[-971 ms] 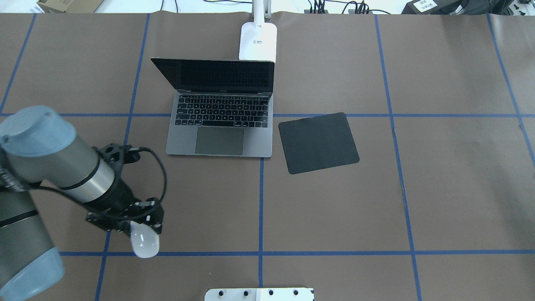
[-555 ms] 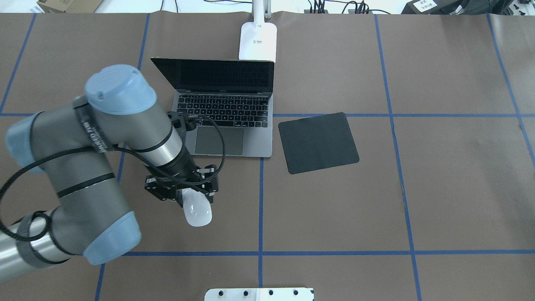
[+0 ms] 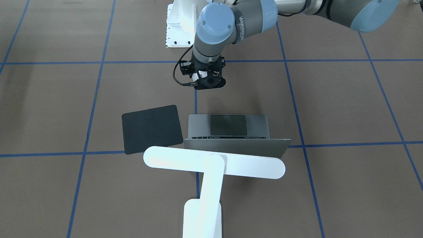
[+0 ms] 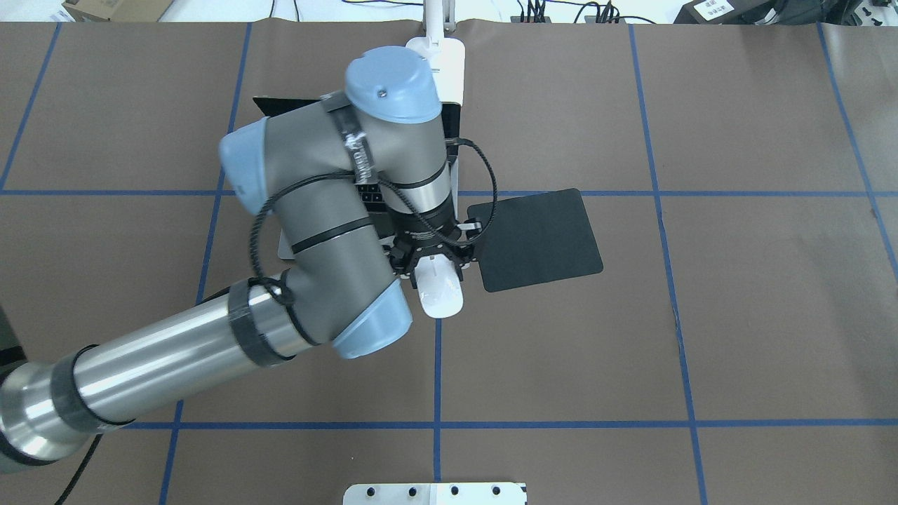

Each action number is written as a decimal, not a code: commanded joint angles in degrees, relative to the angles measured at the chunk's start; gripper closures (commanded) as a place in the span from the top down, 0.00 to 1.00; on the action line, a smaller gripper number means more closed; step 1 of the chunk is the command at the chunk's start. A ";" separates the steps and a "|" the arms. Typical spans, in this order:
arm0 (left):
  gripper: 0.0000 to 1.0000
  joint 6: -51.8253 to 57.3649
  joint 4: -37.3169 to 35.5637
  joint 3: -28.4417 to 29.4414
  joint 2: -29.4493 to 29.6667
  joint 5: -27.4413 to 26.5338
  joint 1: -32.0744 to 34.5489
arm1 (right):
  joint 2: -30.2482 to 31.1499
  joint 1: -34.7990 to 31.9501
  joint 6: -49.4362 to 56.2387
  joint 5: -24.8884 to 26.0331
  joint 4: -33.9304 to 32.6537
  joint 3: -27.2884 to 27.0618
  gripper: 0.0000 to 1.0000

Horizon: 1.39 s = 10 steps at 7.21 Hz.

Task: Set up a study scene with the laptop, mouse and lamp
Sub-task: 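Carry the white mouse with the left gripper toward the mouse pad, then lower the white mouse onto the mouse pad with the left gripper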

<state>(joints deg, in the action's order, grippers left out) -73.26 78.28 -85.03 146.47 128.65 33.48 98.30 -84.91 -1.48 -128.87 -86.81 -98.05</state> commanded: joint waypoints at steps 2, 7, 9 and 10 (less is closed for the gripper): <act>0.42 -4.50 14.11 24.39 13.19 -2.77 -0.17 | 0.05 0.01 0.07 -0.07 -0.03 0.14 1.00; 0.47 -4.61 24.54 37.91 17.18 -9.47 -0.61 | -0.21 0.01 -0.02 -0.07 -0.03 0.14 1.00; 0.58 -4.35 24.55 37.74 17.27 -9.47 -2.10 | -0.39 0.01 -0.02 0.10 -0.03 0.14 1.00; 0.66 -4.35 24.55 37.65 17.18 -9.47 -2.63 | -0.39 0.01 -0.02 0.11 -0.03 0.14 1.00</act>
<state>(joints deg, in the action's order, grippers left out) -77.68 102.74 -47.35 163.72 119.23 31.65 97.96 -84.90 -1.50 -128.82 -86.84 -97.90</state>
